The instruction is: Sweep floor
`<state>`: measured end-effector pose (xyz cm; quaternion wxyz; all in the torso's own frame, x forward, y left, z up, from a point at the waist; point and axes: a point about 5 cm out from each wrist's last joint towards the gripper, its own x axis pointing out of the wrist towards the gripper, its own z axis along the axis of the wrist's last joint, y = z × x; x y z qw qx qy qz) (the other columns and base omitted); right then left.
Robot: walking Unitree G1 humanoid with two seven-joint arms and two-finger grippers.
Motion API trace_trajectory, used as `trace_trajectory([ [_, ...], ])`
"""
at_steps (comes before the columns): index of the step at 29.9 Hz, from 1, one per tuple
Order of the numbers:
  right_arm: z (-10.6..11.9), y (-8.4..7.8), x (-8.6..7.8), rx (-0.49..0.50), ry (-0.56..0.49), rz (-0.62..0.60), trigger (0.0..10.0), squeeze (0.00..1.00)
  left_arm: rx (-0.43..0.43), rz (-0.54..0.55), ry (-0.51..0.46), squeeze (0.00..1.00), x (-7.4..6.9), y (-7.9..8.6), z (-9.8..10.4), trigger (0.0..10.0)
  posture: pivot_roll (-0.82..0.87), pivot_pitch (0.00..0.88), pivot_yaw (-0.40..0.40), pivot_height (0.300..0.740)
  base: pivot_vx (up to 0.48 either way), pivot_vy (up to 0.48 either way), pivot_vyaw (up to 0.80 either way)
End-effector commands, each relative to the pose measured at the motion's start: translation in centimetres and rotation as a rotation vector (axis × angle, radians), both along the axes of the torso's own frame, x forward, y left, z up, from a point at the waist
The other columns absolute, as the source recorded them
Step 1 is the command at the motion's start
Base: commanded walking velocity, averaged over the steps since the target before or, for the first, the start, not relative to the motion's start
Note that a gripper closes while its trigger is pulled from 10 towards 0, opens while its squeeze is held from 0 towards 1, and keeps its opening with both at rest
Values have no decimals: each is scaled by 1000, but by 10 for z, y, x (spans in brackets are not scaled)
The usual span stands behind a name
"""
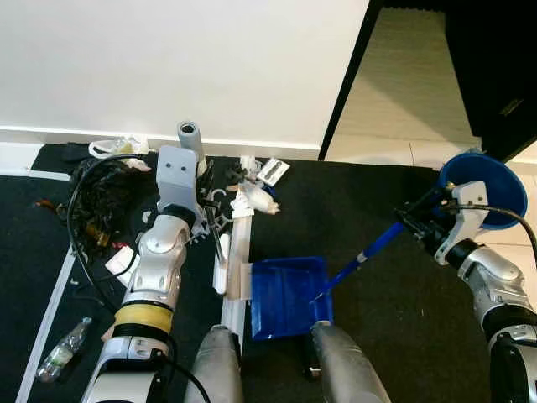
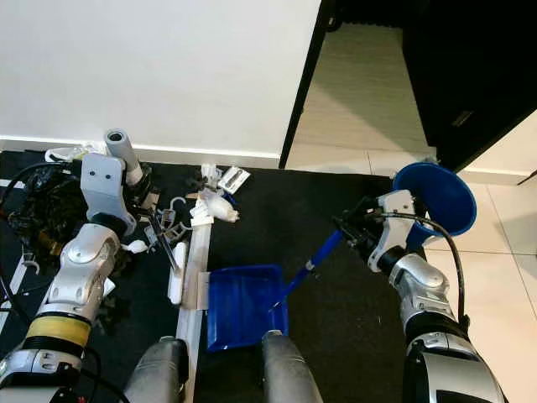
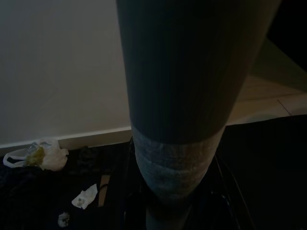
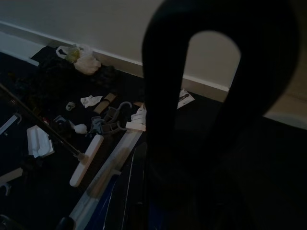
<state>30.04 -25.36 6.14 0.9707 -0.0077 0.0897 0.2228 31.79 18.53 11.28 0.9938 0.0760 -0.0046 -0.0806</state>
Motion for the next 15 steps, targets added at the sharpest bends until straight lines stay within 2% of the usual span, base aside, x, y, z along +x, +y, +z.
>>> trace_trajectory([
  [1,6,-2,-1,-52,-61,8,0,0,25,-11,-35,0,-1,1,6,10000,99,164,-51,740,0,0,0],
  [6,8,0,0,-79,-100,5,0,0,28,-13,-34,0,-2,1,5,10000,102,164,-51,740,0,0,0],
  [7,14,-2,2,-95,-146,-29,0,0,34,-12,-33,0,-3,2,5,10000,104,163,-50,740,0,0,0],
  [9,18,-4,4,-86,-174,-62,0,0,40,-12,-32,0,-3,3,5,10000,105,163,-50,740,0,0,0],
  [15,13,3,5,-63,-166,-75,0,0,81,-38,-20,0,-5,4,3,10000,116,192,-52,740,0,0,0],
])
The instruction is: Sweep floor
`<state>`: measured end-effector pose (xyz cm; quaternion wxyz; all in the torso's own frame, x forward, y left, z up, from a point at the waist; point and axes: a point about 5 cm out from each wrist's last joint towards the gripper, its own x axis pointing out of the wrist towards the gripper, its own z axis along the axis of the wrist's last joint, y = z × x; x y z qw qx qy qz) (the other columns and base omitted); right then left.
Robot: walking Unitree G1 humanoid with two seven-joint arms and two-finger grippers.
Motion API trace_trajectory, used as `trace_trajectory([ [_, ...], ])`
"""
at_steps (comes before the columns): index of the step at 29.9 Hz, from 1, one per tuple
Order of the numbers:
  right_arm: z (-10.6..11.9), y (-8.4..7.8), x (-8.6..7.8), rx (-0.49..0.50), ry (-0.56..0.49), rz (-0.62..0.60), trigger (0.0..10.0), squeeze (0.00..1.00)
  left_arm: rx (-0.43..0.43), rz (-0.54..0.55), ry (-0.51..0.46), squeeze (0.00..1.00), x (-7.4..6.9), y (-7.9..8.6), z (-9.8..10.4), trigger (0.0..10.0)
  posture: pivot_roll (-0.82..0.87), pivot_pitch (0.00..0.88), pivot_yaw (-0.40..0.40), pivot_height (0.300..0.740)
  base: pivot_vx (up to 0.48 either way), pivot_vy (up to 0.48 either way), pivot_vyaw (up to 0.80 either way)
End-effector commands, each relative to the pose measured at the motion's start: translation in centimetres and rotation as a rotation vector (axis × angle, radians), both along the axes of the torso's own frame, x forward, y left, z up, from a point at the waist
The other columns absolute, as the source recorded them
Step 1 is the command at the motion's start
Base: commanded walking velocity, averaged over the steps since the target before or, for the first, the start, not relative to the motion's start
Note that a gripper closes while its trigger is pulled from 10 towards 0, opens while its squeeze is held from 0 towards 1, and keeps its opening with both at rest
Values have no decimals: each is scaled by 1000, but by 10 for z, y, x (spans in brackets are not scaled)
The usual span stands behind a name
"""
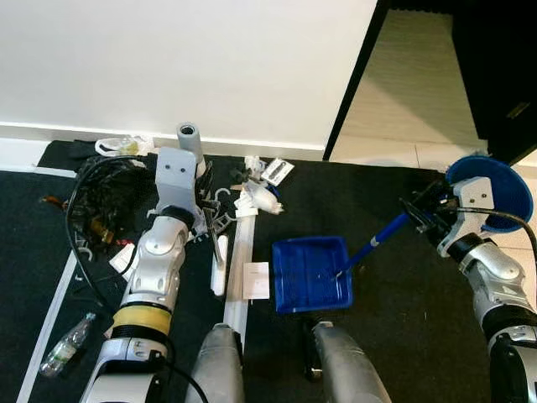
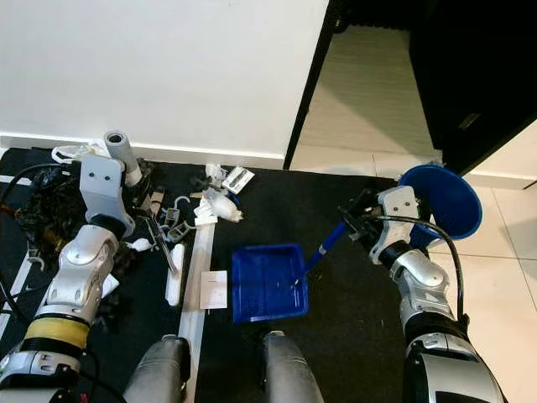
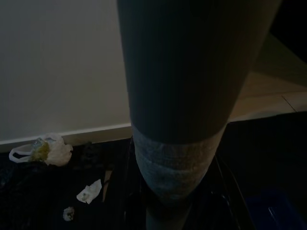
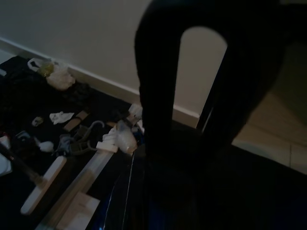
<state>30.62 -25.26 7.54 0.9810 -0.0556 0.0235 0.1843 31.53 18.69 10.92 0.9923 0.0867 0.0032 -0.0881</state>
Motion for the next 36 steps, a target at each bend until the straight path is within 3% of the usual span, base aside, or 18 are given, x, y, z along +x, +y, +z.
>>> trace_trajectory([
  [1,-2,4,-1,8,-10,-4,0,0,60,-29,-32,0,-3,2,7,10000,116,192,-52,740,0,0,0],
  [6,-10,12,-3,5,11,2,0,0,79,-54,-14,0,-6,-1,2,10000,129,235,-52,740,0,0,0],
  [7,-13,16,-4,-2,17,8,0,0,99,-70,-4,0,-9,-2,-1,10000,132,290,-44,740,0,0,0],
  [11,-17,20,-6,-32,20,18,0,0,131,-99,11,0,-15,-1,-4,10000,135,336,-41,740,0,0,0],
  [17,-6,6,-3,-63,-16,-19,0,0,134,-97,9,0,-14,4,0,10000,131,360,-37,740,0,0,0],
  [24,27,-21,8,-77,-135,-136,0,0,129,-92,-7,0,-6,3,4,10000,113,355,-29,740,0,0,0],
  [31,34,-29,9,-90,-148,-153,0,0,124,-99,-11,0,-5,0,6,10000,114,346,-31,740,0,0,0],
  [36,22,-29,4,-84,-88,-136,0,0,120,-102,-10,0,-5,-1,6,10000,114,347,-37,740,0,0,0],
])
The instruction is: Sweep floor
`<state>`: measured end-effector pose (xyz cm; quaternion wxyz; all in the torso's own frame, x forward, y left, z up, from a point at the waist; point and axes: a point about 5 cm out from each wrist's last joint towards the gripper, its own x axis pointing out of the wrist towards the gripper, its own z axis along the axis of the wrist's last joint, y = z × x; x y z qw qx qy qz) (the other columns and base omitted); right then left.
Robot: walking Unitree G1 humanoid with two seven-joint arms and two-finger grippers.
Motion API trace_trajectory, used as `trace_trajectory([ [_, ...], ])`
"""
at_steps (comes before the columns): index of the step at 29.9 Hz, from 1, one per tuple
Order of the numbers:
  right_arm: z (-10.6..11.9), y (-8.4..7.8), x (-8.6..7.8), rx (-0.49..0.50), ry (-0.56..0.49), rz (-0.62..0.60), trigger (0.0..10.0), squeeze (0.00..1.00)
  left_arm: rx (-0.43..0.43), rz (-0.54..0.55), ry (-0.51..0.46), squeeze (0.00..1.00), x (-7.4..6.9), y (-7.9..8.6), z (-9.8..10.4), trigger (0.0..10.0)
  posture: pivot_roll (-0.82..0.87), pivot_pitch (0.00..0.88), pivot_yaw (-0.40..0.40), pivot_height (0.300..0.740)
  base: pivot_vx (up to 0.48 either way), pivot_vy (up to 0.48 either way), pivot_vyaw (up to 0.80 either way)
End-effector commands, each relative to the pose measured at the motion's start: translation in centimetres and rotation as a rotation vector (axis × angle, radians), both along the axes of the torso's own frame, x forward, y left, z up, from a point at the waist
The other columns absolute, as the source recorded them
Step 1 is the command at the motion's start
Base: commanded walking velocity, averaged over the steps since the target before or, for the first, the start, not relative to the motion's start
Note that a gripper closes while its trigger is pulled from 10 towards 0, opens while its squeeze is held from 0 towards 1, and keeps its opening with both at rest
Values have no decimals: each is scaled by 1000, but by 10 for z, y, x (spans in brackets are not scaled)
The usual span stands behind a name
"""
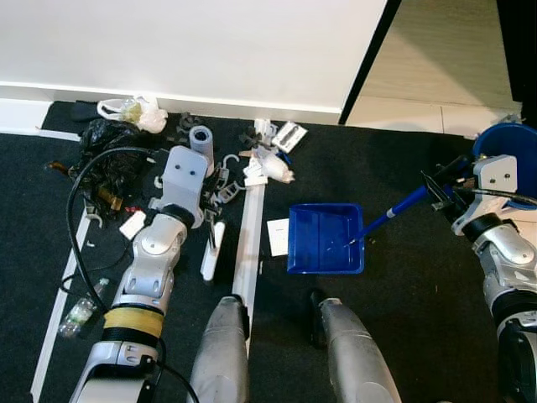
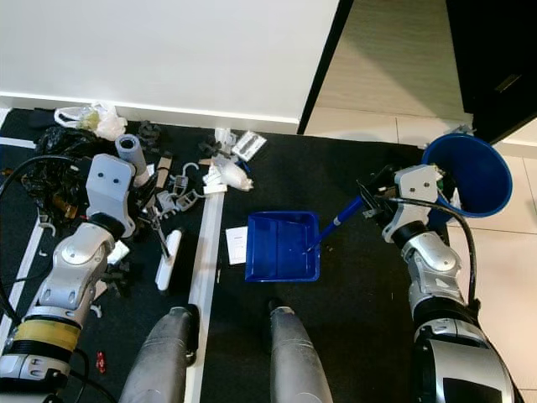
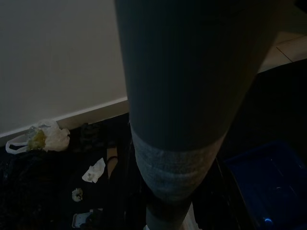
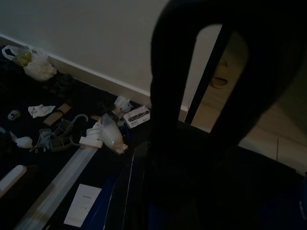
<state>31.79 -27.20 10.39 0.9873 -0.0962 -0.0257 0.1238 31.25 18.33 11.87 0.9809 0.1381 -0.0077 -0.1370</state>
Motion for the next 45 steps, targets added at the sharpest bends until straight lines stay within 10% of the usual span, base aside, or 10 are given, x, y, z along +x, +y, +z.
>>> trace_trajectory([
  [1,-12,-7,-9,-11,54,-16,0,0,18,-1,13,0,-3,2,-4,10000,116,347,-37,740,0,0,0],
  [11,-34,10,-16,-32,138,45,0,0,26,-14,17,0,-4,-1,-6,10000,126,352,-43,740,0,0,0],
  [26,-23,-10,-12,-82,155,-34,0,0,46,-6,42,0,2,-6,-9,10000,122,346,-41,740,0,0,0],
  [31,-38,-2,-15,-107,229,-34,0,0,48,-21,46,0,11,-25,-12,10000,125,351,-46,740,0,0,0],
  [45,-51,16,-12,-140,298,-25,0,0,-274,-175,30,0,28,-147,24,10000,125,346,-39,740,0,0,0],
])
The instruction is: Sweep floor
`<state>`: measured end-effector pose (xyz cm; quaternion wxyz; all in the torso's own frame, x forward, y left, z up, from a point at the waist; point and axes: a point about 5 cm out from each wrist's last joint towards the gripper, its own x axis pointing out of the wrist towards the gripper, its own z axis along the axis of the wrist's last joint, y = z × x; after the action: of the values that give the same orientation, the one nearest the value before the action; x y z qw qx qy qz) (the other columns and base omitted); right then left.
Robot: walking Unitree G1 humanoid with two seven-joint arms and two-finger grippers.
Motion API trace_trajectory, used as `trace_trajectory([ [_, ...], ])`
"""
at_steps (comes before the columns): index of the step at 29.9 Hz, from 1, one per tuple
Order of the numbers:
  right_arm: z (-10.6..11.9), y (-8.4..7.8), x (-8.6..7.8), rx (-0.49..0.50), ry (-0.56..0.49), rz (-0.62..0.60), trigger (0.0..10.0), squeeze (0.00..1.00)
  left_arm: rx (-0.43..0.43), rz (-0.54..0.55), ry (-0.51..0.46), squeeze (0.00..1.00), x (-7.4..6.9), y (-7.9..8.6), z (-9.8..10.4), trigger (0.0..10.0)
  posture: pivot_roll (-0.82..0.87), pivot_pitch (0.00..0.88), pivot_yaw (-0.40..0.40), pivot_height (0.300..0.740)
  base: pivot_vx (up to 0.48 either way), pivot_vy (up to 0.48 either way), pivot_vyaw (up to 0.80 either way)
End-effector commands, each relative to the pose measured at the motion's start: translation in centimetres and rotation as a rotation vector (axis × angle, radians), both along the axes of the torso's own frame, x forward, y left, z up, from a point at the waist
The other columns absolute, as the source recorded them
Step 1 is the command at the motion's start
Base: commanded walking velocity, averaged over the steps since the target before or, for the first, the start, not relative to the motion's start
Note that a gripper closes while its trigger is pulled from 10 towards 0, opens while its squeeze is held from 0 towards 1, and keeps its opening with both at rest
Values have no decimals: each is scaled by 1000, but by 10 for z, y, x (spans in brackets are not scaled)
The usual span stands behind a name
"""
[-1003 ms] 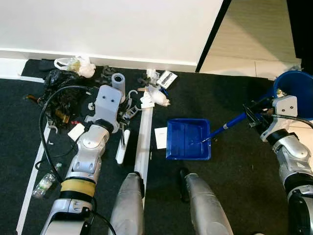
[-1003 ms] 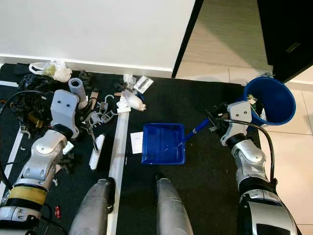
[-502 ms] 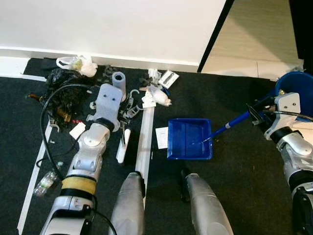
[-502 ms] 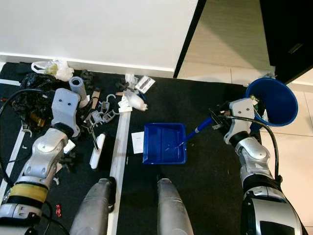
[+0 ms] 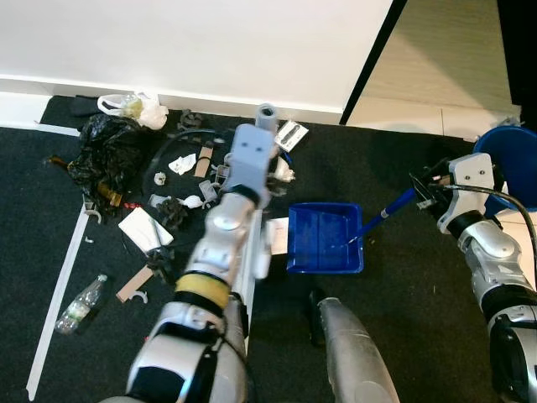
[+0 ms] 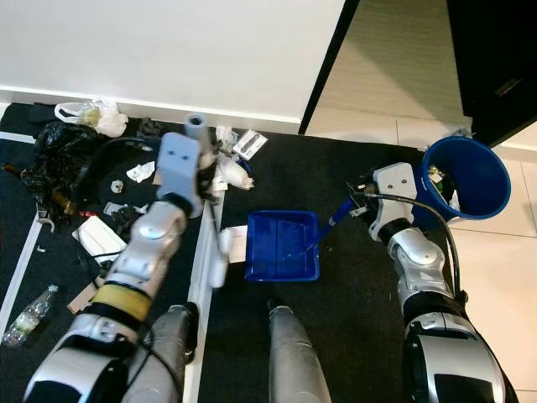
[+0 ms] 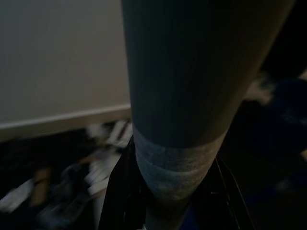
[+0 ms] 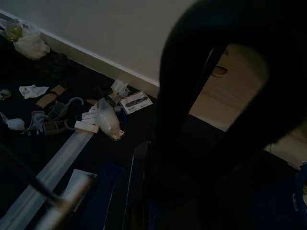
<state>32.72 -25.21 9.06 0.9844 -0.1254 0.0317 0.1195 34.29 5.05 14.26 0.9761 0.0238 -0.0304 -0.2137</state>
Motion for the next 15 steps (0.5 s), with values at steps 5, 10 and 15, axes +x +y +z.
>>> trace_trajectory([
  [5,-40,-3,-23,-66,198,-9,0,0,-157,-68,15,0,-6,-45,19,10000,122,343,-41,740,0,0,0],
  [10,-42,-3,-25,-69,203,-9,0,0,-211,-170,-96,0,-9,-61,53,10000,117,332,-43,740,0,0,0],
  [15,-41,-5,-25,-77,201,-10,0,0,-73,-237,-147,0,-12,-48,52,10000,122,328,-46,740,0,0,0],
])
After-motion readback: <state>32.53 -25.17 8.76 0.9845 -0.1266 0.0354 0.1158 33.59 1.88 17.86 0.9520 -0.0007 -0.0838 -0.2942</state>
